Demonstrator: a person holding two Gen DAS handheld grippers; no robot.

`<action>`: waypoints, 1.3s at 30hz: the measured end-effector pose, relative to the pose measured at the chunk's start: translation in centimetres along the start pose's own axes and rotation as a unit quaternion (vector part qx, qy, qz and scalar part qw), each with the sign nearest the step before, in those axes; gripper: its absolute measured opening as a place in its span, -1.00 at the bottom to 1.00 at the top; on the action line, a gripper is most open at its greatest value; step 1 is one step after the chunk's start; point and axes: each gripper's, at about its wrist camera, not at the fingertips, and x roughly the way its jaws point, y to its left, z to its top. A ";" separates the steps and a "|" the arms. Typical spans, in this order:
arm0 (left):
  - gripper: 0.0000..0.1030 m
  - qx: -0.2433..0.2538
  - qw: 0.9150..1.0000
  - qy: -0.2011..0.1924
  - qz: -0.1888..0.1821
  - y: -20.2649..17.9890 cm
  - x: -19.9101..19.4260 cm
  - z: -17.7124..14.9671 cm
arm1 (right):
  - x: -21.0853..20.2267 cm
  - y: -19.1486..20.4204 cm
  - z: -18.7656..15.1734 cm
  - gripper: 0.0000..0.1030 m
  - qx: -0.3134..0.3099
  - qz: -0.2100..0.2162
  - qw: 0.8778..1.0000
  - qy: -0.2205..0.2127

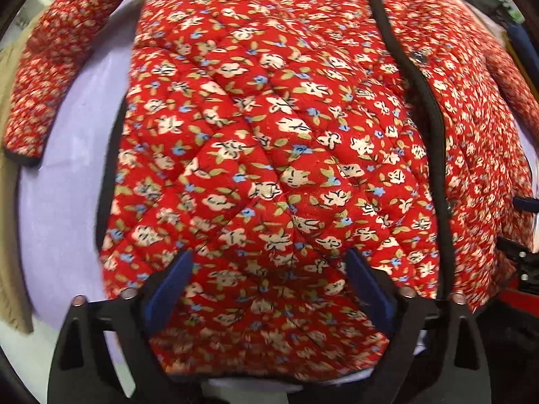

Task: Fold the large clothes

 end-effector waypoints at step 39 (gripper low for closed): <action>0.87 -0.018 0.995 -0.042 0.092 -3.5 -7.9 4.3 | -1.6 -30.6 -15.8 0.63 0.758 0.118 0.602 -0.221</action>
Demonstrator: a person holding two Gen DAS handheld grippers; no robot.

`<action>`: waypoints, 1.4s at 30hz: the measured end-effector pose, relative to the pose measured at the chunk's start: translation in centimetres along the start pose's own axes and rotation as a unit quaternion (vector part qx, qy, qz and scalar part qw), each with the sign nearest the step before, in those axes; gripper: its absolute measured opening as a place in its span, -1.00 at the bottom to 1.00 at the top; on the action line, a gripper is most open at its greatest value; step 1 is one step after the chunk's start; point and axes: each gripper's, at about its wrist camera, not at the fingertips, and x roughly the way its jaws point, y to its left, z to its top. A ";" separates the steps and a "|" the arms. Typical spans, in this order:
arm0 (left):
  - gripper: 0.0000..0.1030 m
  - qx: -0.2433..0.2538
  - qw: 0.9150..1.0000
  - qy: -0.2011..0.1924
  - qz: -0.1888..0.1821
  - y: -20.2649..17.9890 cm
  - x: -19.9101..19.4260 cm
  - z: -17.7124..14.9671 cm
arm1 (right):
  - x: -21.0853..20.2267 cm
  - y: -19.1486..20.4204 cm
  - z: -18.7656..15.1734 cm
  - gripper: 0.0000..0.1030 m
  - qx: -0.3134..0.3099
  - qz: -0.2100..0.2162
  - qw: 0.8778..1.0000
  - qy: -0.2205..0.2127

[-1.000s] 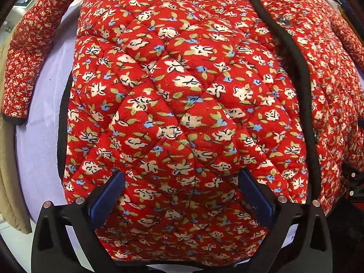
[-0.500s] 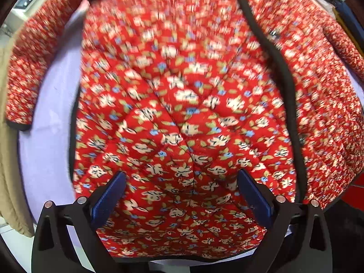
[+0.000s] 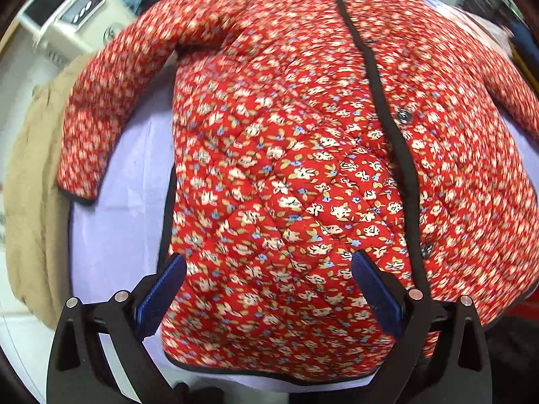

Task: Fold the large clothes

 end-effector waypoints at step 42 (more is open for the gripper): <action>0.87 -0.123 0.992 0.008 -0.015 6.7 2.3 0.1 | -7.7 41.9 -19.5 -0.77 -0.566 0.190 0.801 -0.039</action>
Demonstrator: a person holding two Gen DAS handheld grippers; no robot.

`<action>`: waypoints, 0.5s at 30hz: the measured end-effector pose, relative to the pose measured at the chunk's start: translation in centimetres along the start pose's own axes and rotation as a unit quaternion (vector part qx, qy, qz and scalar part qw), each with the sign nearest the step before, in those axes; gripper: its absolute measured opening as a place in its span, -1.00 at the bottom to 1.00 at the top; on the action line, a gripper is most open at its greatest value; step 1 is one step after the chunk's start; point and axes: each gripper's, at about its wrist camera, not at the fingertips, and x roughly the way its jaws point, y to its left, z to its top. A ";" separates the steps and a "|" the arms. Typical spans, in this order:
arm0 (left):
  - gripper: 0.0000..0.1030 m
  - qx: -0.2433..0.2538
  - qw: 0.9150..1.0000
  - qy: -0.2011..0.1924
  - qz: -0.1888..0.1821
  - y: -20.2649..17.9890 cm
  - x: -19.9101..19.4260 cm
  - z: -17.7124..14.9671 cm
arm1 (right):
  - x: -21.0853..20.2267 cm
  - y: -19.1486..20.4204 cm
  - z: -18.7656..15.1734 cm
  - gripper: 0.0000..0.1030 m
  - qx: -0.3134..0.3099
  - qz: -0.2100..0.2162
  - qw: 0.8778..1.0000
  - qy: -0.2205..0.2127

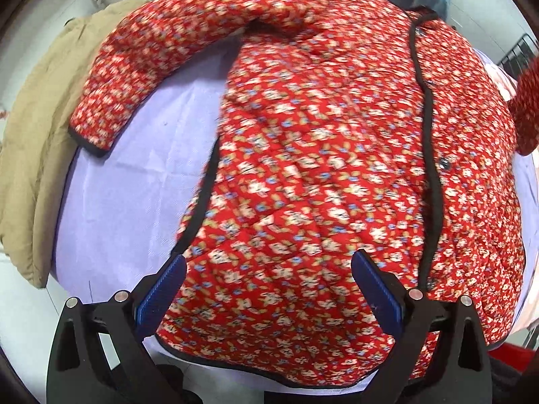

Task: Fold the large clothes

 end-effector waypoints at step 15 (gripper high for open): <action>0.87 -0.043 0.999 0.007 0.017 5.6 1.7 -0.4 | 12.9 18.0 -12.8 -0.73 -0.195 0.035 0.963 0.184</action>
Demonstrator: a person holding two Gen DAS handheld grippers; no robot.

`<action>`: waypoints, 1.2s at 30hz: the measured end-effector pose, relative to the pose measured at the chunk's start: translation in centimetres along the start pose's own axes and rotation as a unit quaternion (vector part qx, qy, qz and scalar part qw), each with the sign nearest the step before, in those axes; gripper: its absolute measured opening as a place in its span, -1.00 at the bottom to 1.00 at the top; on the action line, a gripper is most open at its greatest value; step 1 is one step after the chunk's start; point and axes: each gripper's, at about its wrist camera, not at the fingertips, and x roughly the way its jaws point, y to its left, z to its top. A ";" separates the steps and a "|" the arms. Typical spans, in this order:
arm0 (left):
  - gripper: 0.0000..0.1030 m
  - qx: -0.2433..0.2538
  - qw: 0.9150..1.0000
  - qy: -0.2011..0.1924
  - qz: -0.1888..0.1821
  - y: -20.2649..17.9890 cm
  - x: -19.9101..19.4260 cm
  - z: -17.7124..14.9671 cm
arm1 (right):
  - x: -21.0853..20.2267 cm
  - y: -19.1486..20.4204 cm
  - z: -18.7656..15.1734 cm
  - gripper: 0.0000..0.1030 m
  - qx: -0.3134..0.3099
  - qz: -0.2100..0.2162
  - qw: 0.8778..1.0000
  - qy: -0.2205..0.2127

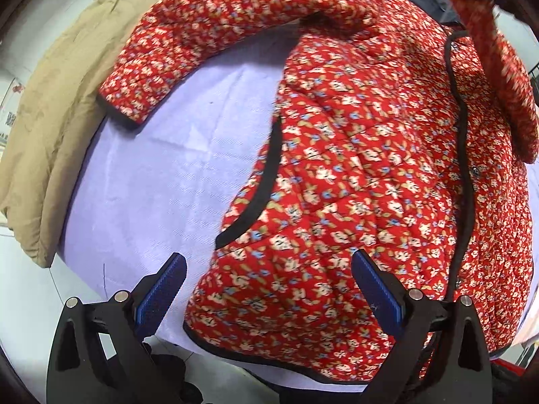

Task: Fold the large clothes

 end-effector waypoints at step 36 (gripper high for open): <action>0.87 0.169 0.984 -0.039 -0.035 -23.1 0.9 19.9 | 4.0 -18.1 -9.2 0.44 0.144 -0.051 0.980 0.130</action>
